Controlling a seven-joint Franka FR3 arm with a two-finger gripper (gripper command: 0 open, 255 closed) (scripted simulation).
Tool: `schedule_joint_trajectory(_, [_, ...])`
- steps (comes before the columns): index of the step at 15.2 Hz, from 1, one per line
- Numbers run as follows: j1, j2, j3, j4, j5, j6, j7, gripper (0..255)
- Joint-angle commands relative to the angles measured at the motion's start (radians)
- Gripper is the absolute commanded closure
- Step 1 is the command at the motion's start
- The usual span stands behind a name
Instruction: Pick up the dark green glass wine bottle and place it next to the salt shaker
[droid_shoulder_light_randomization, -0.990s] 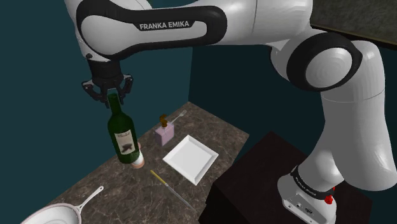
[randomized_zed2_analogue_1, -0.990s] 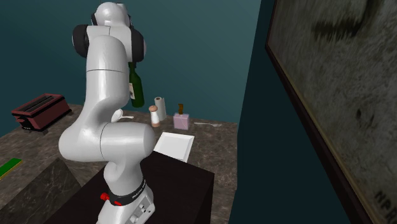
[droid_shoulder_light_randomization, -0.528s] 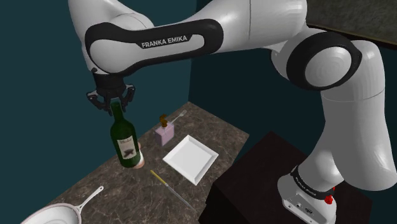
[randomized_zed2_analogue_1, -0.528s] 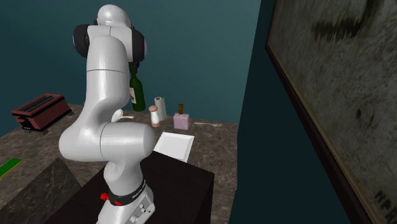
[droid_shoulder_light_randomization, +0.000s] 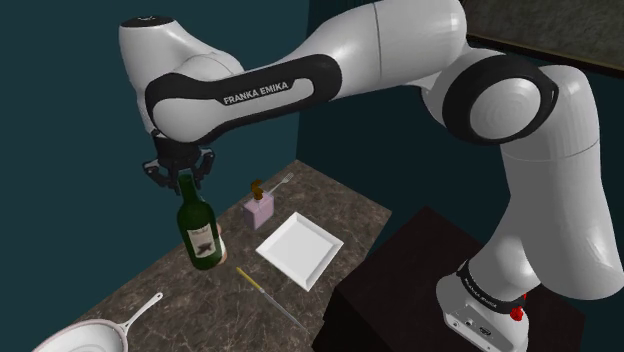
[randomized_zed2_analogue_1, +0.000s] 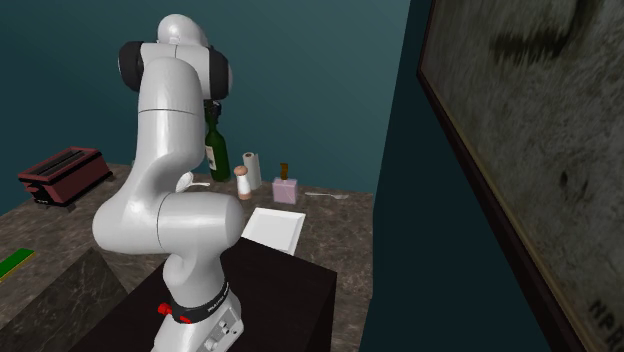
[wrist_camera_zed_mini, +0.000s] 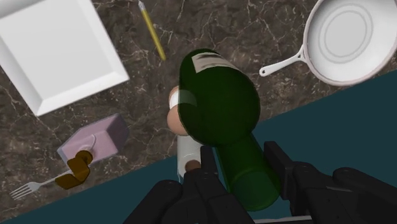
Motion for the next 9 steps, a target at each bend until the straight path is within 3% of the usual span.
schedule_joint_trajectory(1, [-0.001, 0.006, -0.001, -0.018, -0.003, 0.024, 0.002, 255])
schedule_joint_trajectory(9, [-0.001, 0.042, -0.009, -0.067, -0.014, 0.109, 0.011, 255])
